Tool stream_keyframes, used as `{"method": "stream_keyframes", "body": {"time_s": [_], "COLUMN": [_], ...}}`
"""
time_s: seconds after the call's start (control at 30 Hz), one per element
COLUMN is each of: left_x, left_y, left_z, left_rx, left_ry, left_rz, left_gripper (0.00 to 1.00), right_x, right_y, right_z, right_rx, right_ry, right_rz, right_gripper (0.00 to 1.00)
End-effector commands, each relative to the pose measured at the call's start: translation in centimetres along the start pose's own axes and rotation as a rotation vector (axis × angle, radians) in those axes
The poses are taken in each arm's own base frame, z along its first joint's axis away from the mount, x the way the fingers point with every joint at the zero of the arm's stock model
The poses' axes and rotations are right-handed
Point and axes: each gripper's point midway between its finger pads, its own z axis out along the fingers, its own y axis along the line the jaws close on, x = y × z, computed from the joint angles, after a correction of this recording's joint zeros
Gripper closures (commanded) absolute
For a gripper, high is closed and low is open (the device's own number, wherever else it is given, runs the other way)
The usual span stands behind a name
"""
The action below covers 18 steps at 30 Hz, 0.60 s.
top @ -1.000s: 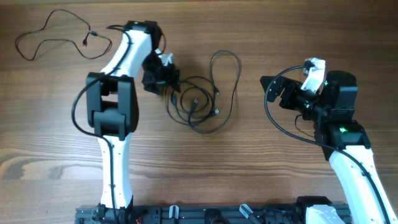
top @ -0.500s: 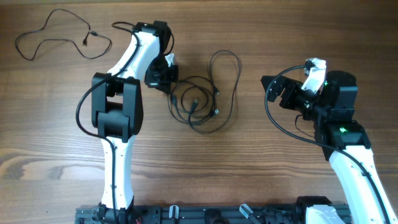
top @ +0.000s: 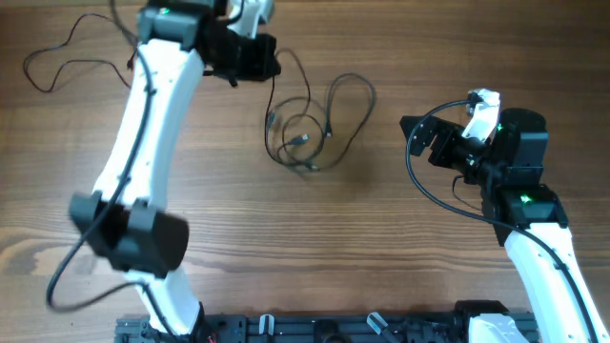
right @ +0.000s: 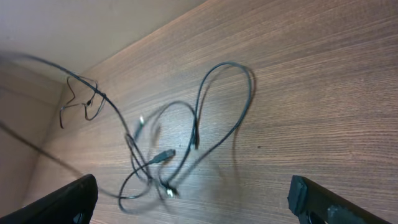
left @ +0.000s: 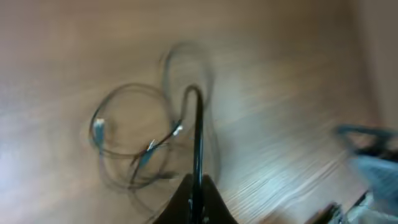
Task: Untangle cables
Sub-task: 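Lift the grasped cable with the left gripper and pull it upward-left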
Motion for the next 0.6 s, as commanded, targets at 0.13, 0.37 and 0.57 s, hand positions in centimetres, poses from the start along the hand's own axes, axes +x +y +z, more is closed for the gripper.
{"method": "stream_keyframes", "body": {"time_s": [0.13,0.37,0.57], "left_x": [-7.3,-8.4,-10.2], "left_y": [-9.9,-14.9,-17.7], "left_z": [-13.2,-20.5,-26.1], "left_rx": [0.213,0.292,0.307], "left_ry": [-0.507,-0.740,-0.973], "left_rz": [0.198,0.357,0.501], "left_gripper": [0.96,0.96,0.96], "right_x": [-0.8,-0.8,-0.9], "right_y": [0.4,0.4,0.4], "right_z": [-0.1,-0.1,-0.1], "right_rx": [0.002,0.002,0.001], "right_ry": [-0.018,-0.020,-0.022], "right_rz": [-0.021,-0.003,0.004], "right_gripper": [0.00,0.00,0.00]}}
